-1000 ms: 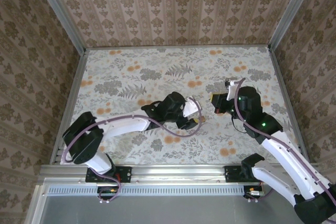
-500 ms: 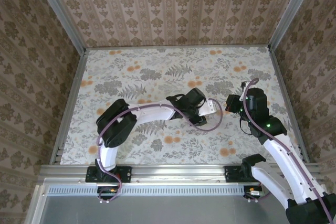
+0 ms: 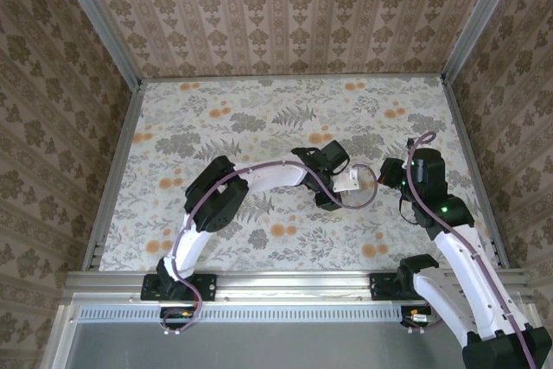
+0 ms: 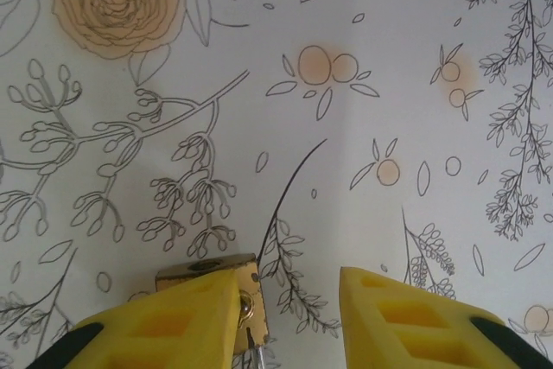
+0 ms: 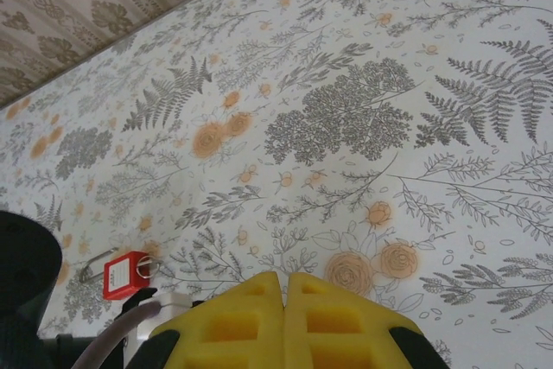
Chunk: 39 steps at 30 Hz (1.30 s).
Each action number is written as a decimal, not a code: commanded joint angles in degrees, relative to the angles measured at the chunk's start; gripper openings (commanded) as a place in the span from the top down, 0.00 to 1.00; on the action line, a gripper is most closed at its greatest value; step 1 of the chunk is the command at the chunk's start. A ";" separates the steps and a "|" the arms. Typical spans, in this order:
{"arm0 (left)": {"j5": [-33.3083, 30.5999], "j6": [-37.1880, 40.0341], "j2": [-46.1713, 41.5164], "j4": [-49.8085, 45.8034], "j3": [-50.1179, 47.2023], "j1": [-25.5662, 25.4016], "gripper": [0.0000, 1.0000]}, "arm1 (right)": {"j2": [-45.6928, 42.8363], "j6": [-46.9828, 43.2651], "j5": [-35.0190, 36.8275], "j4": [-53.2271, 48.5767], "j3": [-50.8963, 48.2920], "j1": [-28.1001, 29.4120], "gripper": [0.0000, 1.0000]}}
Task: Unlock with the key
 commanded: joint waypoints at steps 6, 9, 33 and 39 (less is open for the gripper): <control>2.52 3.64 4.89 -9.71 6.72 1.27 0.72 | -1.09 0.06 -2.78 -0.06 -1.31 -1.35 1.00; 2.48 3.77 5.05 -11.06 7.46 1.47 0.70 | -1.21 -0.20 -3.36 -0.04 -1.30 -1.90 1.00; -11.67 -8.80 6.32 -11.99 13.32 0.43 0.51 | -1.57 -0.63 -5.21 1.00 -1.83 -3.91 1.00; -12.62 -12.70 3.81 -10.01 13.78 0.28 0.50 | -2.92 -0.86 -4.69 -0.26 -1.17 -4.47 1.00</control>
